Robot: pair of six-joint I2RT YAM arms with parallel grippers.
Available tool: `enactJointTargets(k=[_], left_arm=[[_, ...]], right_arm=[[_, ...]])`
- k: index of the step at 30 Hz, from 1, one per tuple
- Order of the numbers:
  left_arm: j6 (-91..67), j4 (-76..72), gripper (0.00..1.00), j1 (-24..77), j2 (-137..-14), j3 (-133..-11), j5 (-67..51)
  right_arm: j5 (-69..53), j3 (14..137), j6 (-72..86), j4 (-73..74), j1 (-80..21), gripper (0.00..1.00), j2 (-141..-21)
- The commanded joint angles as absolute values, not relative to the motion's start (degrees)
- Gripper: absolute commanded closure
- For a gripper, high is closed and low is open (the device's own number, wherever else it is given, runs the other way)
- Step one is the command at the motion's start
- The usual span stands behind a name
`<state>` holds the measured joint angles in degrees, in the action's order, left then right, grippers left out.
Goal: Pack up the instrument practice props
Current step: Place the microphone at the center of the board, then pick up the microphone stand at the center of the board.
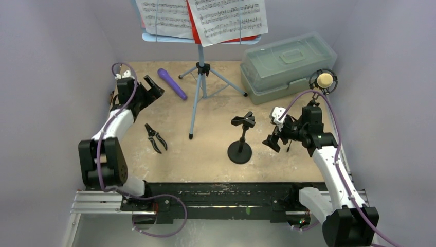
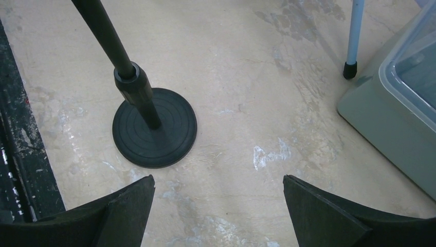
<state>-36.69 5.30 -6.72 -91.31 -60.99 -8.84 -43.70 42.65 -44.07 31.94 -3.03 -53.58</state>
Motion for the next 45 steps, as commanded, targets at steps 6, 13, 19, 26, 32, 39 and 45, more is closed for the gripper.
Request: enactJointTargets(k=[6, 13, 19, 26, 32, 39, 45], left_arm=[[-31.8, -16.7, 0.0, -6.8, -71.6, -42.8, -32.8], [-19.3, -7.2, 0.03, 1.4, -62.7, -44.8, -30.5], [-19.5, -10.3, 0.02, 3.7, -54.2, -40.9, -29.9], [-28.3, -18.8, 0.0, 3.8, -55.5, -38.2, -37.9], [-27.9, -17.7, 0.0, 3.8, -55.3, -38.0, -37.8], [-31.2, -26.9, 0.03, 4.3, -56.0, -35.2, -45.0], [-26.6, -28.5, 0.04, 12.7, -52.4, -33.4, -44.5]], right_arm=[[-51.4, 43.2, -49.0, 35.8, -0.6, 0.01, -53.8], [-53.8, 42.8, -51.8, 37.7, 2.0, 0.01, -54.6], [-56.6, 41.9, -56.0, 39.8, 3.2, 0.01, -54.6], [-58.0, 41.5, -60.2, 42.2, 3.3, 0.01, -54.5], [-58.6, 41.4, -62.6, 43.7, 3.3, 0.01, -54.5], [-59.1, 41.8, -64.1, 45.1, 3.3, 0.01, -55.3], [-59.7, 42.2, -66.5, 47.2, 3.3, 0.01, -55.1]])
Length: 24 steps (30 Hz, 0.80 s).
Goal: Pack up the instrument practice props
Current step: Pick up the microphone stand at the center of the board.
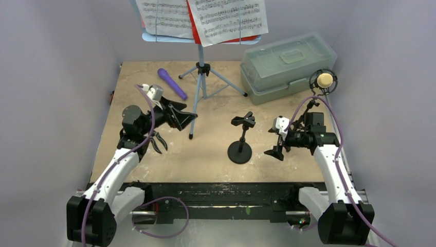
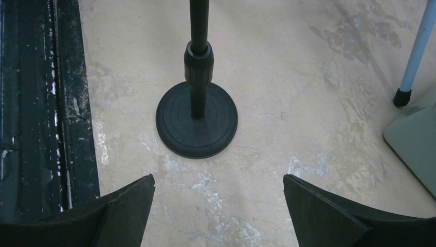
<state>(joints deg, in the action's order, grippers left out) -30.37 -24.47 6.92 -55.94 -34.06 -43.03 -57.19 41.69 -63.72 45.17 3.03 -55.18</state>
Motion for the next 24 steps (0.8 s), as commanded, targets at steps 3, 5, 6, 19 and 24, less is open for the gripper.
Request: enactJointTargets(k=[3, 5, 6, 19, 24], left_arm=[[-20.1, -24.1, 0.04, 18.9, -49.3, -33.3, -40.4], [-16.8, -22.7, 0.0, 22.8, -47.7, -32.5, -36.1], [-16.4, -22.7, 0.0, 24.2, -47.2, -32.0, -34.6], [-9.5, -34.8, 0.0, 48.6, -52.1, -24.6, -15.6], [-3.0, -38.0, 0.02, 57.9, -57.9, -24.2, -6.4]], right_arm=[[-59.7, 42.3, -67.2, 47.9, 3.3, 0.01, -54.9], [-59.9, 42.3, -67.9, 48.4, 3.3, 0.01, -54.6], [-60.1, 42.2, -68.4, 48.8, 3.3, 0.01, -54.6], [-61.7, 41.6, -76.5, 53.7, 3.2, 0.01, -53.5], [-61.8, 40.7, -79.5, 54.9, 3.2, 0.01, -53.1]])
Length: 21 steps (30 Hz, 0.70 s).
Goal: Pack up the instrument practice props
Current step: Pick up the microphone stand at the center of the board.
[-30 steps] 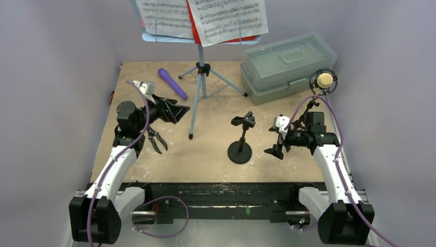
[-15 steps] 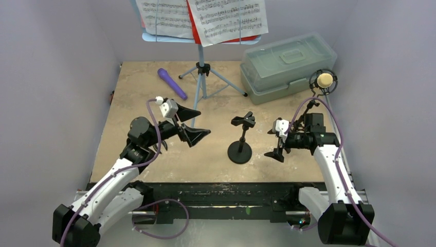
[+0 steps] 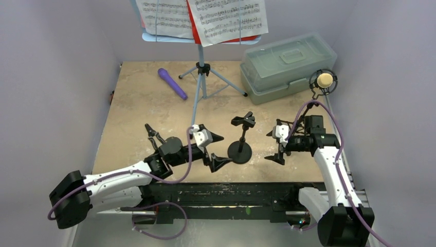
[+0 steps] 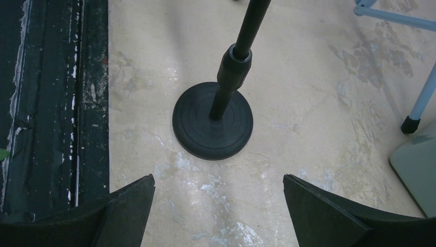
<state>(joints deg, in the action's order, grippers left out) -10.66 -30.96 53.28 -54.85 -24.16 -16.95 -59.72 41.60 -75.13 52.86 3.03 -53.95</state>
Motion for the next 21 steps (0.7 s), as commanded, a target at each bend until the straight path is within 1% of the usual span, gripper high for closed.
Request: enactJointTargets(k=[1, 5, 11, 21], left_arm=[[-1.5, -38.3, 0.02, 59.2, -59.2, -24.7, -5.2], [3.8, -40.2, 0.03, 63.3, -65.2, -26.3, 0.6], [3.8, -53.7, 0.04, 64.2, -73.0, -24.6, 4.4], [1.9, -66.7, 0.19, 64.3, -79.4, -25.4, 7.9]], right_arm=[[-61.9, 40.6, -80.1, 55.2, 3.2, 0.01, -53.1], [-62.3, 40.2, -82.8, 56.7, 3.2, 0.01, -53.1], [-62.3, 39.8, -83.8, 57.2, 3.2, 0.01, -52.8], [-62.3, 39.6, -84.7, 57.5, 3.2, 0.01, -52.5]])
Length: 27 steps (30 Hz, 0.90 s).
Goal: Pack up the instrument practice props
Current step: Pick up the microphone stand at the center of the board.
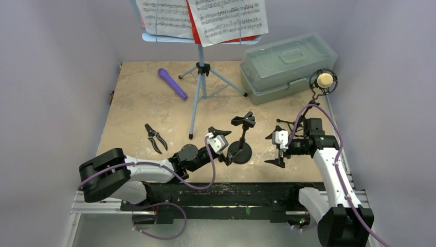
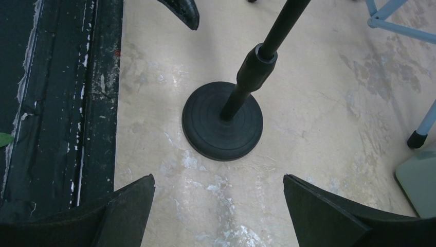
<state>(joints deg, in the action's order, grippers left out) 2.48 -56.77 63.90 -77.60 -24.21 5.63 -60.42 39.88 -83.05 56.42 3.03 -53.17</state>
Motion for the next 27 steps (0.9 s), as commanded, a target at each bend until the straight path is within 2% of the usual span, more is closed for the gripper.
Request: enactJointTargets(k=[1, 8, 25, 27], left_arm=[[1.7, -67.6, 0.21, 64.3, -80.0, -25.5, 7.9], [0.5, -70.7, 0.34, 64.3, -82.5, -26.8, 7.3], [0.4, -71.8, 0.55, 64.3, -87.2, -31.7, 6.2], [0.4, -71.9, 0.6, 64.3, -87.6, -32.0, 6.3]], right_arm=[[-62.3, 39.6, -84.8, 57.5, 3.2, 0.01, -52.5], [-62.4, 39.6, -85.0, 57.5, 3.1, 0.01, -52.4], [-62.3, 39.5, -85.2, 57.5, 3.2, 0.01, -52.2], [-62.4, 39.5, -85.3, 57.5, 3.1, 0.01, -52.1]])
